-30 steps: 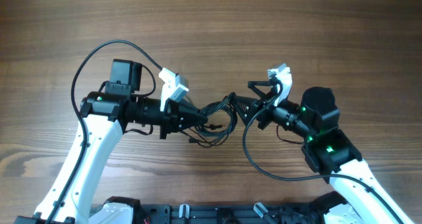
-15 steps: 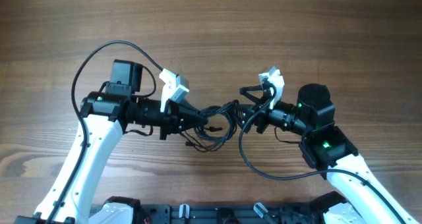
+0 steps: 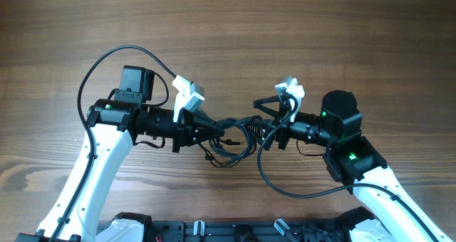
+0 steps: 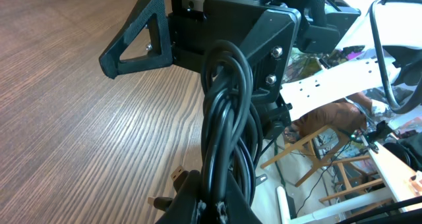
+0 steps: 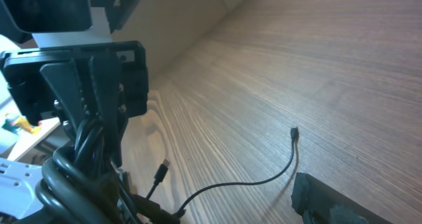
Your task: Untangle cables
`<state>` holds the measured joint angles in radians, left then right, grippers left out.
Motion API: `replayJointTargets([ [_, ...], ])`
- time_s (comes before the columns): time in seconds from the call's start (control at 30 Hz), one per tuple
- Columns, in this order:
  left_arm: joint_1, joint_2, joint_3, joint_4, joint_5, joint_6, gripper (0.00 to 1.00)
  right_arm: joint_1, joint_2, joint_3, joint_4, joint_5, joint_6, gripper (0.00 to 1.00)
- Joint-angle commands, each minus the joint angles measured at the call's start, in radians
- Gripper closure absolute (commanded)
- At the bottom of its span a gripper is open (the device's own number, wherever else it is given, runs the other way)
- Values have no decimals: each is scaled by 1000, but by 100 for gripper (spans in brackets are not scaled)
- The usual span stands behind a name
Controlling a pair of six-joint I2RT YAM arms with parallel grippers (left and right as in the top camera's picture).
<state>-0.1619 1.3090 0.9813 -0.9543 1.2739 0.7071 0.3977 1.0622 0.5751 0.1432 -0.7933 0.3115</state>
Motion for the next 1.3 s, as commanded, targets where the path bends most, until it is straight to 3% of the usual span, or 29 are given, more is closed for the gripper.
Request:
replayJointTargets([
  [0.0, -6, -13, 19, 2, 34, 22, 96, 5, 0, 10, 13, -74, -21, 14],
  [0.27, -6, -13, 19, 4, 24, 27, 96, 5, 0, 10, 59, -74, -24, 12],
  [0.5, -6, -13, 19, 3, 24, 49, 96, 5, 10, 10, 74, 64, -32, 11],
  [0.73, -6, -13, 19, -4, 28, 49, 96, 5, 88, 10, 24, 434, 27, 15],
  [1.07, -6, -13, 19, -8, 31, 49, 96, 4, 269, 10, 5, 743, 199, 18],
  [1.17, -6, -13, 19, -8, 43, 49, 96, 2, 310, 10, 5, 755, 224, 17],
  [1.27, -6, -13, 19, -8, 43, 49, 96, 2, 323, 10, 31, 604, 142, 13],
])
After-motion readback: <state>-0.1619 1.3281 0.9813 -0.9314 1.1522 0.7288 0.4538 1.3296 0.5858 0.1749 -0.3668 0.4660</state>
